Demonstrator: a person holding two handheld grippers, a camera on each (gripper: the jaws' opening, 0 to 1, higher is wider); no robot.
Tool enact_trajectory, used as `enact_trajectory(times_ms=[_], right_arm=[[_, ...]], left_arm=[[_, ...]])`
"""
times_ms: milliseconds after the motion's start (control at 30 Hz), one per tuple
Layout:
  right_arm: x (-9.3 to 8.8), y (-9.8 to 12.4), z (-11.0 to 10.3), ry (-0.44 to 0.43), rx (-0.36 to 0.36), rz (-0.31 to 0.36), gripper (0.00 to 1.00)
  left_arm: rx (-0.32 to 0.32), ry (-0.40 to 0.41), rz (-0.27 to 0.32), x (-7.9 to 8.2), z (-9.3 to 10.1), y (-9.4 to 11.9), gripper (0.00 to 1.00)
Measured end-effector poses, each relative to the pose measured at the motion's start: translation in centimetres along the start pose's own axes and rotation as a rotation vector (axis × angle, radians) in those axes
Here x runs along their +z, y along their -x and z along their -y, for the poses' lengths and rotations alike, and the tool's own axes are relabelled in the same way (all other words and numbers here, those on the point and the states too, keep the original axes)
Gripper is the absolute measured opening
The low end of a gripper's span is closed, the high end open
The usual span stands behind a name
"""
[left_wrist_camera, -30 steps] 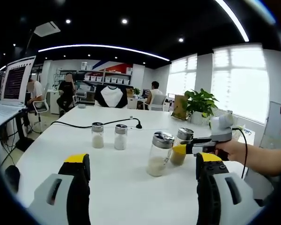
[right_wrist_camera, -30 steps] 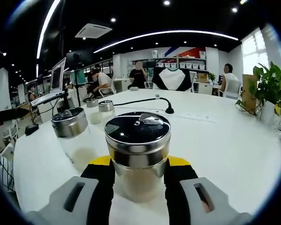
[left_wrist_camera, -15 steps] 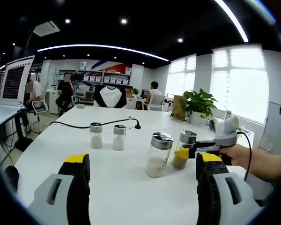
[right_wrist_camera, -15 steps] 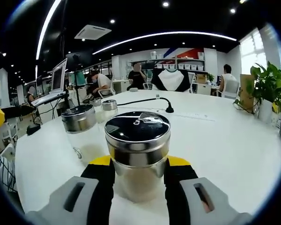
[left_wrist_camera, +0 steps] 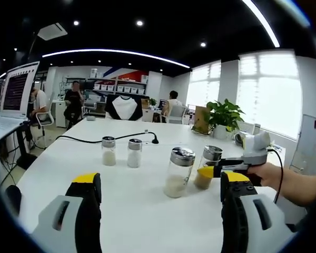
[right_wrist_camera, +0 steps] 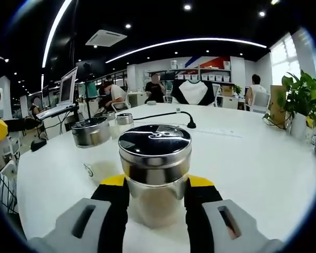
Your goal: Rotate the seasoning bottle until the label or dispensing opening points toward the visible target arrow and the bottle remains upright within the marked orientation range
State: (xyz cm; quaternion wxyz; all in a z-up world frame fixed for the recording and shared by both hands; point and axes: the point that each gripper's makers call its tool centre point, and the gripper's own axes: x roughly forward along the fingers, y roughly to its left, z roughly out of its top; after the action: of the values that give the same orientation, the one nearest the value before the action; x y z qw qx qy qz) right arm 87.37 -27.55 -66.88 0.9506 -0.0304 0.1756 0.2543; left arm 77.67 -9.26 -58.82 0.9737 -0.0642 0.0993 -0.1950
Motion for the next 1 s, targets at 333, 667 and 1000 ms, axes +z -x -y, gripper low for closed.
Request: enact_trajectory(times_ms=[333,667,1000], right_arm=[[-0.07,0.02,0.05,-0.01,-0.018,0.003,0.4],[-0.07,0.01,0.18,-0.024,-0.082,0.023,0.4],[-0.08,-0.05,0.32,-0.052,-0.155,0.032,0.4]], left_arm=[[-0.003,-0.001,-0.001,0.04,0.14,-0.1,0.99],[-0.012,-0.01,0.0,0.43,0.34,0.0,0.99],[-0.016,-0.012,-0.003,0.41,0.53,-0.19,1.0]])
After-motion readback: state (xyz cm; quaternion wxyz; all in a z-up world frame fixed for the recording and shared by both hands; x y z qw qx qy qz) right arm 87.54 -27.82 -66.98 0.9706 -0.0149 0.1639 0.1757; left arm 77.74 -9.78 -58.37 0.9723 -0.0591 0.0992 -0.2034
